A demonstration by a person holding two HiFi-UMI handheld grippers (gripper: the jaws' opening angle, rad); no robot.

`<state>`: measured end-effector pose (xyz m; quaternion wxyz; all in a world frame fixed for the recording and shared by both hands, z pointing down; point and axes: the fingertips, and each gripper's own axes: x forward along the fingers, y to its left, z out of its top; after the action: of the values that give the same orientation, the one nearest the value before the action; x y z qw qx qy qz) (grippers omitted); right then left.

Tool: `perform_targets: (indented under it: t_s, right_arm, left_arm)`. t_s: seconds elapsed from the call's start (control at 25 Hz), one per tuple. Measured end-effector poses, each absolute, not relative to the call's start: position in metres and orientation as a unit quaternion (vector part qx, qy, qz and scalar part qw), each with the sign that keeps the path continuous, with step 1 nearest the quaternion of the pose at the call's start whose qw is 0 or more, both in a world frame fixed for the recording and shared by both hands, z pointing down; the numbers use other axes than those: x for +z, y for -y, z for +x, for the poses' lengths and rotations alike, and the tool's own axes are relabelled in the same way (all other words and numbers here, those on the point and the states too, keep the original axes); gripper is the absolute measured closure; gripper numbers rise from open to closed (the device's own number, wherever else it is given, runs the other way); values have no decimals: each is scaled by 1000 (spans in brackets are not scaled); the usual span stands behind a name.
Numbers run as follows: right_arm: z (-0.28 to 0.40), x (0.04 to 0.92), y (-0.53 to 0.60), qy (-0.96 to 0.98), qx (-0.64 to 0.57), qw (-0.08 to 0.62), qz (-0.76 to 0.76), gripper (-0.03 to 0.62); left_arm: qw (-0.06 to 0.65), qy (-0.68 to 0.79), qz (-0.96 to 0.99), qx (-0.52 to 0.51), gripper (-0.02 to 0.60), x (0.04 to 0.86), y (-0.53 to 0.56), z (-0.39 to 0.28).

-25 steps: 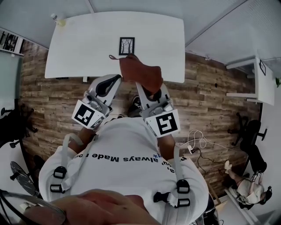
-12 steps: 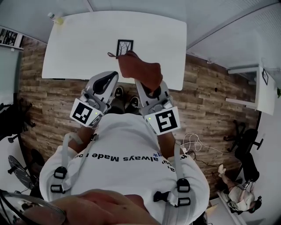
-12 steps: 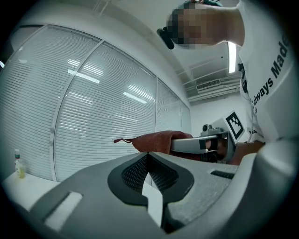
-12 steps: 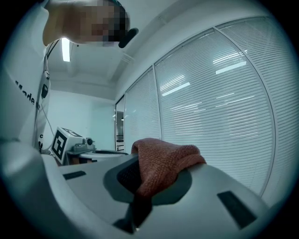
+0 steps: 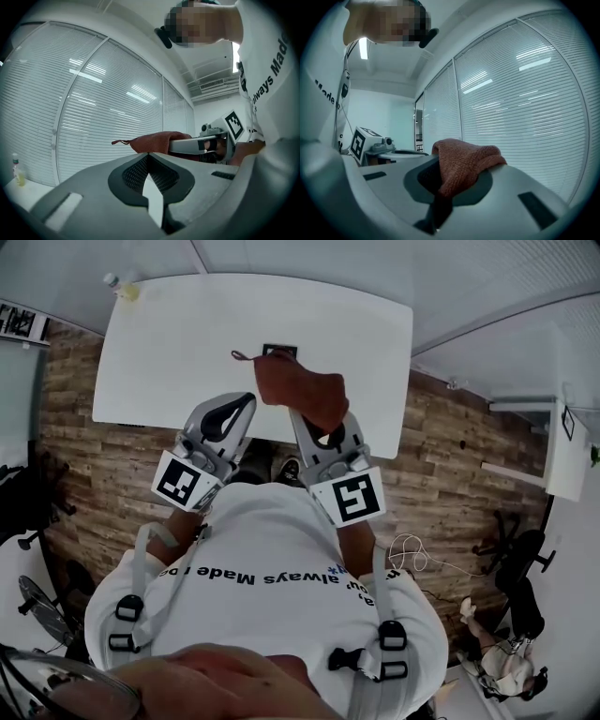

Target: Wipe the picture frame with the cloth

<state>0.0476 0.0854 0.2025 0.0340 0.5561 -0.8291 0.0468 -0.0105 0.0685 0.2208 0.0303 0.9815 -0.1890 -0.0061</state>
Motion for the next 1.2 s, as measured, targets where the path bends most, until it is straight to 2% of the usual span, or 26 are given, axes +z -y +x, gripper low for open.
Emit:
perform_targets:
  t_s: [0.56,1.2]
  right_arm:
    - [24,200,45,821,40,46,567,575]
    - [77,213,40,812,52,62,578,574]
  left_arm:
    - [31,160,987,-10,580,223,57,-28]
    - [39,154,987,10,580,235,63,23]
